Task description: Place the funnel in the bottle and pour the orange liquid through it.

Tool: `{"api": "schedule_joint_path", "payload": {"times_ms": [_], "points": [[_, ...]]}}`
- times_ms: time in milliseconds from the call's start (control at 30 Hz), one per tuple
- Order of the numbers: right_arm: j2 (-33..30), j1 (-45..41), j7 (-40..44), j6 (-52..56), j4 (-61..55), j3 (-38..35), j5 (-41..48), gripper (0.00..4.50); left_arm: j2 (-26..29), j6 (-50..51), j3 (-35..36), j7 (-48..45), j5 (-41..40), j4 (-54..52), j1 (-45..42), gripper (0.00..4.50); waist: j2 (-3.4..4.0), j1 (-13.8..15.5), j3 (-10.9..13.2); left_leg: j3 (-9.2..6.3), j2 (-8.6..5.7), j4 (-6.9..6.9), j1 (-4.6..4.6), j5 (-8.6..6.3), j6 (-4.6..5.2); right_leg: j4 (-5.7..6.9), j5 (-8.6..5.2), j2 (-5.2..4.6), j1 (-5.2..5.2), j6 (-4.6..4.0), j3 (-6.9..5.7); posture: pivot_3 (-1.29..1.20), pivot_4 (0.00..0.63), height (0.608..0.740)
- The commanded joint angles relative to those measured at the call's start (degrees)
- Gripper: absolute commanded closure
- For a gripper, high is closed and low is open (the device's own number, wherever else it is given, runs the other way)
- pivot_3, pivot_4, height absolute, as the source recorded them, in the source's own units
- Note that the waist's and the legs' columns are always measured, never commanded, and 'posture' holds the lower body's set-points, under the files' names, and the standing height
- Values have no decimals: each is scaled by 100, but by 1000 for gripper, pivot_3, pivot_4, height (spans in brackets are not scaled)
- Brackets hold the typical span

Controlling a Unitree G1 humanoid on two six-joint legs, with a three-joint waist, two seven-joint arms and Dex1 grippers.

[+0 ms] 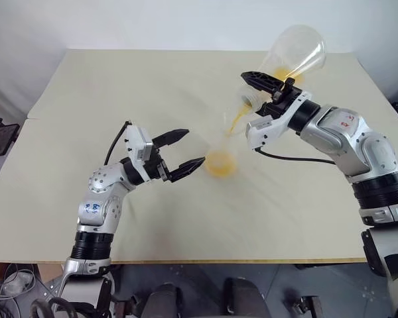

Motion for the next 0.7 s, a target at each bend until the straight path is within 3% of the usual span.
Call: {"api": "schedule_joint_path", "payload": {"times_ms": [33,700], "points": [[-122,-63,-192,-54,-229,-73,-1,2025,20,-137,-22,17,36,-105,-55,0,0,0,0,0,0,0,0,0,0,0,0,0,0,0,0,0,150,740],[-230,-156,-636,-215,-228,39,-326,2025,-1,-150,-15,54,-3,-107,-69,0,0,6,0,0,0,0,-1,0,0,0,0,0,0,0,0,0,150,740]]}}
